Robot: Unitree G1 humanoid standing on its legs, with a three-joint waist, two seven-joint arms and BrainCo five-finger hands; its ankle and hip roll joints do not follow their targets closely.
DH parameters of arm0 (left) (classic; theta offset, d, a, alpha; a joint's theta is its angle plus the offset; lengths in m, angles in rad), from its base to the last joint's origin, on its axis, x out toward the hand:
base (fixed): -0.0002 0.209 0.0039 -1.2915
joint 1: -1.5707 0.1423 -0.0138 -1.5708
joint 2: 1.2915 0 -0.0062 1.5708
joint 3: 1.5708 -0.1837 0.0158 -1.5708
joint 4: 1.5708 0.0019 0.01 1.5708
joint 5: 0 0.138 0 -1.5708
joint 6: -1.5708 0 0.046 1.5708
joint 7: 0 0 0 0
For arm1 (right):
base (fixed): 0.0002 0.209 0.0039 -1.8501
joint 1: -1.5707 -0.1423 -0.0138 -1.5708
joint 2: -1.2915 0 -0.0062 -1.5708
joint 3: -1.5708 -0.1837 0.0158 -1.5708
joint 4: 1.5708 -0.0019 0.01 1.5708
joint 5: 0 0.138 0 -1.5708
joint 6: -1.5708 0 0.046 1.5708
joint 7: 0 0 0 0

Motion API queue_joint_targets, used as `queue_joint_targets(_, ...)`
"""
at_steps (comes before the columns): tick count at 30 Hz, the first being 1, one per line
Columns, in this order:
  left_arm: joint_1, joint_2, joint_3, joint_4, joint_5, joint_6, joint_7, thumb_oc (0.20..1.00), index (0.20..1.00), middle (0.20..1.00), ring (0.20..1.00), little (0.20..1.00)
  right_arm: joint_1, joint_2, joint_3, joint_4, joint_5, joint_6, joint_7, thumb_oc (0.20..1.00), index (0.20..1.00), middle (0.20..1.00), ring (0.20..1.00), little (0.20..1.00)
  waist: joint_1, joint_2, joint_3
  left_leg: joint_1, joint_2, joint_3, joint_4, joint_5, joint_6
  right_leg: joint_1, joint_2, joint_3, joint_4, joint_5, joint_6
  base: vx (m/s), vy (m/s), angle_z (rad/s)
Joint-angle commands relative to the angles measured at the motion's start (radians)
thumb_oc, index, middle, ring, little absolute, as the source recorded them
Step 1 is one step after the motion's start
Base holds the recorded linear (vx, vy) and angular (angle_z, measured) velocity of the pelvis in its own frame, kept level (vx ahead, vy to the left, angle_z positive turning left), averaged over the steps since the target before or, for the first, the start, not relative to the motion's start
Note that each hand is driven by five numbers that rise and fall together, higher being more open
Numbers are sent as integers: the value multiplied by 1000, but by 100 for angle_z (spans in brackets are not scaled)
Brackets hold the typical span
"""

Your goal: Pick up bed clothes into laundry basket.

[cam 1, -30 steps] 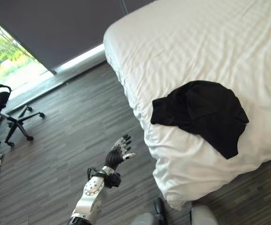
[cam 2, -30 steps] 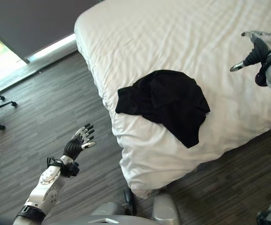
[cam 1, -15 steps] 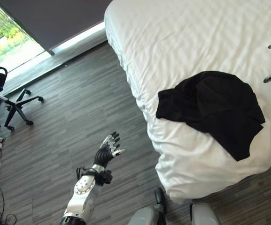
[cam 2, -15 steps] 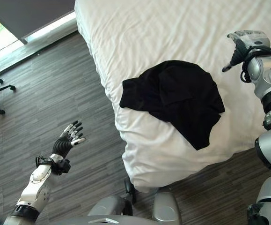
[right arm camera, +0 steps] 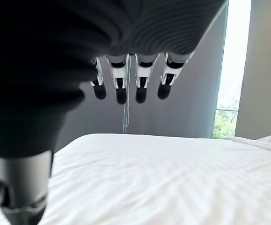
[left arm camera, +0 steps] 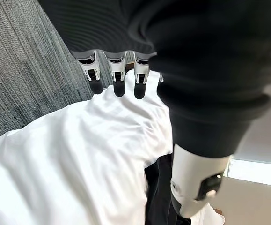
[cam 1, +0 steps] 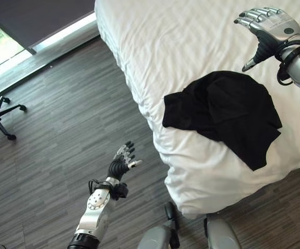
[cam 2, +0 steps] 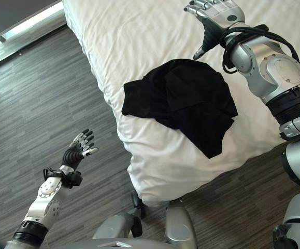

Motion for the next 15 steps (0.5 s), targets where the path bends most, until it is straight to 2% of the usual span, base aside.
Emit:
queue_joint_targets(1,-1,29,11,-8,20,-44,2,1000,1000,1000,1000,1000,-42,4,-10,16,-18,1,-9,1000,1000,1000,1000,1000,12,-81,-22,19,-6,-16,5,33,-54,49,-66,58,17,-87,53,0,0,0)
queue_joint_targets(3,-1,29,11,-8,20,-44,2,1000,1000,1000,1000,1000,-42,4,-10,16,-18,1,-9,1000,1000,1000,1000,1000,12,-81,-22,19,-6,-16,5,33,-54,49,-66,58,17,-87,53,-25,5,-1)
queue_joint_targets(4,-11,28,8,-7,18,-44,12,1000,1000,1000,1000,1000,-5,76,-21,99,-25,14,-7,1000,1000,1000,1000,1000,22,-78,-8,2,-10,-23,5,38,-54,32,-70,56,17,-78,53,-67,6,-1)
queue_joint_targets(5,-14,28,10,-4,18,-47,21,1000,1000,1000,1000,1000,9,101,-23,153,-24,24,-9,1000,1000,1000,1000,1000,28,-76,-1,-5,-11,-25,5,41,-55,27,-71,53,17,-76,53,-68,5,-4)
queue_joint_targets(7,-13,29,10,-5,18,-47,21,1000,1000,1000,1000,1000,7,105,-22,158,-24,22,-12,1000,1000,1000,1000,1000,28,-77,-3,-7,-11,-26,5,41,-55,25,-71,53,17,-76,53,-8,-2,-2)
queue_joint_targets(9,-24,37,20,-12,17,-55,35,1000,1000,1000,1000,1000,28,177,-5,310,-19,35,-18,1000,1000,1000,1000,1000,40,-69,17,-31,-14,-36,5,48,-57,4,-72,52,17,-68,54,-69,-15,7)
queue_joint_targets(12,-28,41,22,-9,17,-60,46,1000,1000,1000,1000,1000,34,220,3,394,-11,40,-28,1000,1000,1000,1000,1000,46,-64,26,-44,-16,-39,5,53,-59,-8,-73,50,17,-65,55,-37,-7,8)
queue_joint_targets(15,-52,50,12,-8,21,-63,68,1000,1000,1000,1000,1000,32,308,11,526,15,47,-36,1000,1000,1000,1000,1000,60,-48,55,-84,-19,-49,5,65,-64,-42,-72,49,17,-56,57,-64,-31,4)
